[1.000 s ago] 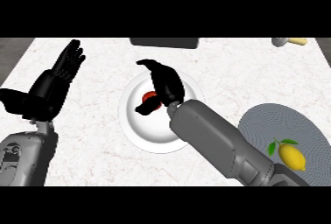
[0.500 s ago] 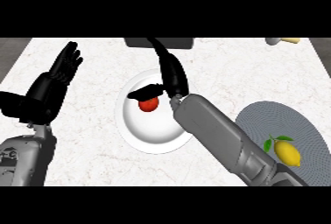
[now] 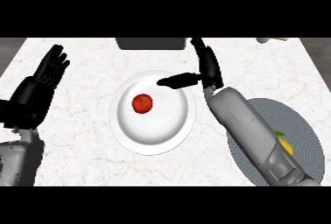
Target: Pick the tomato from the placemat and place it in the plate
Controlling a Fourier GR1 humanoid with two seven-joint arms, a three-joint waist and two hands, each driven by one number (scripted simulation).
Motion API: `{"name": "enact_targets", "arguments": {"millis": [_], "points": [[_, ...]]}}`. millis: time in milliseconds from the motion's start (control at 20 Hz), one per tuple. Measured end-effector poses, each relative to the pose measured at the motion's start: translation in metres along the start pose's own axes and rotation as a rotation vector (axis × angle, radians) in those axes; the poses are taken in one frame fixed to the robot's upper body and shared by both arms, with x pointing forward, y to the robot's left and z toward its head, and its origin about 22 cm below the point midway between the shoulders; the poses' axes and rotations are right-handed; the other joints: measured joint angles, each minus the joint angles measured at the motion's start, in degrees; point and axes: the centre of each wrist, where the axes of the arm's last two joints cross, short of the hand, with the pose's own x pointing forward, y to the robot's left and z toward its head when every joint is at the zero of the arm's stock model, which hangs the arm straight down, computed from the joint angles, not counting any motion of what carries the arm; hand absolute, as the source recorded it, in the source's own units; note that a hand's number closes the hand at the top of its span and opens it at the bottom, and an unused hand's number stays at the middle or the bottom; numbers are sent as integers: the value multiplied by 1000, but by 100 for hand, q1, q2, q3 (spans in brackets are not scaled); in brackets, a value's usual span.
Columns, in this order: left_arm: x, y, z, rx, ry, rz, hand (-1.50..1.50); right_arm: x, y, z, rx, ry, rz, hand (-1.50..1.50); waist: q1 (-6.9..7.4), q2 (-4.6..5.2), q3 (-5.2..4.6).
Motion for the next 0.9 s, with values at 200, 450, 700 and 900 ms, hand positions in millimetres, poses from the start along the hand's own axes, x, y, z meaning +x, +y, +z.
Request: {"name": "enact_targets", "arguments": {"millis": [200,450,700,900], "points": [[-3,-1,6,5,5,-3,0,-22,-43,11,6,-16,-9,-150,-31,-8,0],[0,1,4,7,7,-2,0,-39,-103,21,21,-32,13,-150,-42,-9,-1],[1,-1,5,4,3,-1,0,-50,-150,30,19,-44,22,-150,-30,-5,0],[1,-3,3,-3,-2,5,0,-62,-172,45,19,-51,35,-150,-31,-6,-2]]}}
